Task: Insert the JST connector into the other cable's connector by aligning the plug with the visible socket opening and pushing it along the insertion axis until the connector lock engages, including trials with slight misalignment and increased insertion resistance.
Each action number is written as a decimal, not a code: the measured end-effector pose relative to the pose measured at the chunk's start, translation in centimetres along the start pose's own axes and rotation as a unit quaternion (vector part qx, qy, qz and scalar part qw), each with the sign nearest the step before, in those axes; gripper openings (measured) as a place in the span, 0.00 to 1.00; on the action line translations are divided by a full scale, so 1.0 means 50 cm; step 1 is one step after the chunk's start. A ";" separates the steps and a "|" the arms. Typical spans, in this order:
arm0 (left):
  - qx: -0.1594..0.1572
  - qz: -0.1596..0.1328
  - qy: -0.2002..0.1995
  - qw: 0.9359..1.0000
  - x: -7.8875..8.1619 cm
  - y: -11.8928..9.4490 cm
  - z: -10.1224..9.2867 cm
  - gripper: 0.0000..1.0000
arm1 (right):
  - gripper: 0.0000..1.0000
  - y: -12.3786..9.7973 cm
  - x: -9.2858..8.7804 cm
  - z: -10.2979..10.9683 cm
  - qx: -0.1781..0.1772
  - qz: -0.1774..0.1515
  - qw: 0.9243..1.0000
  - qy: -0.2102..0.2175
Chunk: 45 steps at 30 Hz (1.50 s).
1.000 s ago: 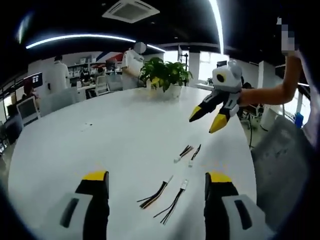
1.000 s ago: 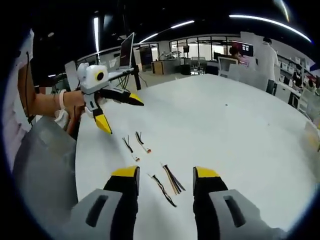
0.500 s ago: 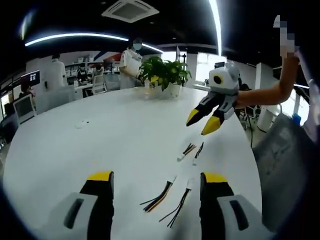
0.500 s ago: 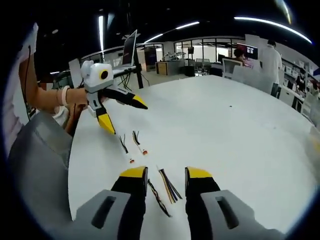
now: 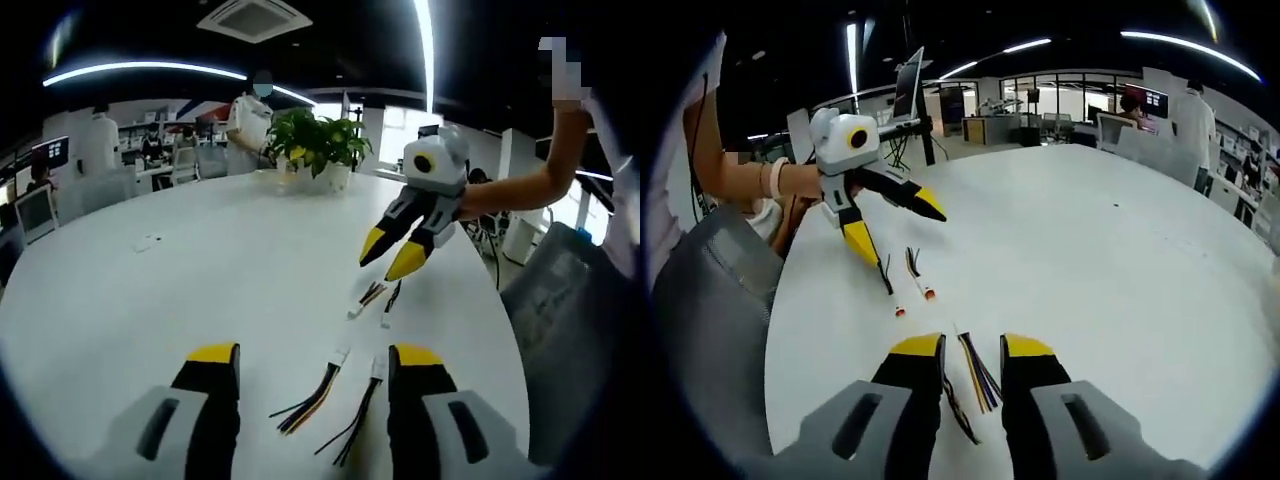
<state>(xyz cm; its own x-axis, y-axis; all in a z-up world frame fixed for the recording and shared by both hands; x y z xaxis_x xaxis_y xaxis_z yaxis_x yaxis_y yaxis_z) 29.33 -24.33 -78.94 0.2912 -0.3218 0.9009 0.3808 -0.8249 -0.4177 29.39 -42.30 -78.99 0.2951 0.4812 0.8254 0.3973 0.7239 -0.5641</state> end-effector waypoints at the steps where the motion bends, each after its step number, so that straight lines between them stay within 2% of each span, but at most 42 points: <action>1: -0.001 0.002 0.002 1.000 -0.002 0.001 0.000 0.55 | 0.19 0.004 -0.001 0.001 0.003 0.000 1.000 -0.004; 6: -0.011 -0.009 0.019 1.000 -0.003 0.009 -0.002 0.44 | 0.18 0.017 -0.007 0.001 0.010 -0.001 1.000 -0.006; 10: -0.011 -0.001 0.020 1.000 -0.013 0.018 0.001 0.48 | 0.17 0.024 -0.014 0.000 0.016 -0.001 1.000 -0.016; 13: -0.015 0.006 0.027 0.999 -0.021 0.020 0.000 0.46 | 0.16 0.029 -0.018 -0.001 0.019 -0.002 1.000 -0.020; 15: -0.025 -0.005 0.042 0.999 -0.020 0.022 -0.005 0.40 | 0.16 0.032 -0.019 -0.002 0.020 -0.004 1.000 -0.022; 20: -0.038 -0.005 0.044 0.998 -0.026 0.029 -0.012 0.28 | 0.15 0.038 -0.025 0.002 0.027 -0.006 0.999 -0.025; 31: -0.050 0.006 0.041 0.998 -0.037 0.043 -0.016 0.22 | 0.12 0.051 -0.032 0.004 0.032 -0.013 0.999 -0.028; 37: -0.062 0.013 0.067 0.996 -0.046 0.052 -0.021 0.21 | 0.14 0.061 -0.037 0.003 0.034 -0.011 0.999 -0.034; 40: -0.068 0.014 0.078 0.995 -0.050 0.055 -0.024 0.17 | 0.12 0.064 -0.037 0.003 0.033 -0.015 0.998 -0.043; 45: -0.068 0.005 0.088 0.994 -0.047 0.055 -0.025 0.15 | 0.11 0.066 -0.037 0.010 0.023 -0.018 0.997 -0.065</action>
<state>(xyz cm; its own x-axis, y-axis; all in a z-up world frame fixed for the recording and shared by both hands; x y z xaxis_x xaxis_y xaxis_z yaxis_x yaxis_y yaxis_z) 28.57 -26.42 -82.05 0.1321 -0.3958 0.9088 0.2533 -0.8729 -0.4169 29.74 -40.54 -82.37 0.1656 0.5124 0.8426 0.3647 0.7620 -0.5351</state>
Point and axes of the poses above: the point that each gripper's makers call its tool centre point, and the gripper's own axes: y roughly forward along the fingers, z roughly to its left, x roughly out of its top, the point moved 5 cm from there along -y, roughly backward along the fingers, and after that the axes turned 6 degrees about -x, right-handed, at the moved point
